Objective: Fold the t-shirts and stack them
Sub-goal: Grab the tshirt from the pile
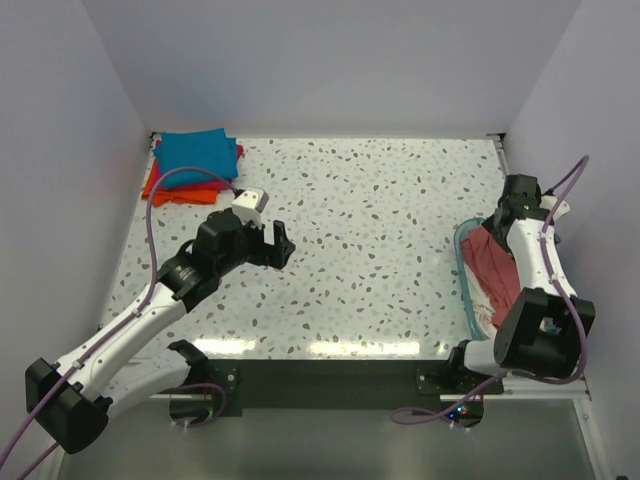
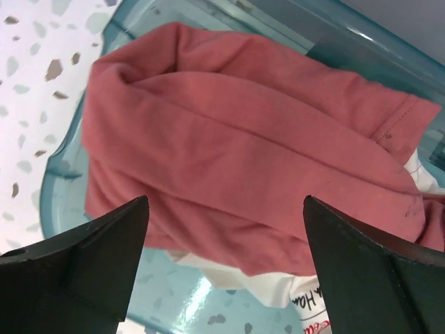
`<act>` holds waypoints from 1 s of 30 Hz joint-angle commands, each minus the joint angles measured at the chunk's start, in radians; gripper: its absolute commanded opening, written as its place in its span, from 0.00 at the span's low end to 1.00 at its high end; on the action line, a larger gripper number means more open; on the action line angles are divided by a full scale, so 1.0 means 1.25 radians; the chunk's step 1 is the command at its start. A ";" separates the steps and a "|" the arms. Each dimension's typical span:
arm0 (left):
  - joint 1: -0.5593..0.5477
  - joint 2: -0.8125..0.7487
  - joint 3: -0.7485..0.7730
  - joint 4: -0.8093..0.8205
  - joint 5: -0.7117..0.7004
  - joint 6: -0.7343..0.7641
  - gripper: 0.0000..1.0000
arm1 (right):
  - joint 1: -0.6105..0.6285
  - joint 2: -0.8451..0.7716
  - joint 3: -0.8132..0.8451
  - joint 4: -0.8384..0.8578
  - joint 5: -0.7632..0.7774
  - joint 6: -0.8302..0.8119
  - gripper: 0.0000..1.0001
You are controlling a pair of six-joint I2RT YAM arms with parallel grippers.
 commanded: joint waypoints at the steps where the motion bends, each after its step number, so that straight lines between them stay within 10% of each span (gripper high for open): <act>1: -0.003 -0.006 -0.008 0.033 0.011 0.012 0.98 | -0.025 0.023 -0.023 0.058 -0.001 0.054 0.95; 11: -0.003 0.010 -0.007 0.033 0.001 0.014 0.98 | -0.035 0.088 -0.085 0.122 0.000 0.120 0.82; 20: -0.003 0.010 -0.007 0.030 -0.009 0.012 0.98 | -0.036 0.059 -0.067 0.108 -0.023 0.095 0.00; 30: -0.004 -0.005 -0.006 0.029 -0.015 0.014 0.98 | -0.036 -0.122 0.038 0.082 -0.204 -0.035 0.00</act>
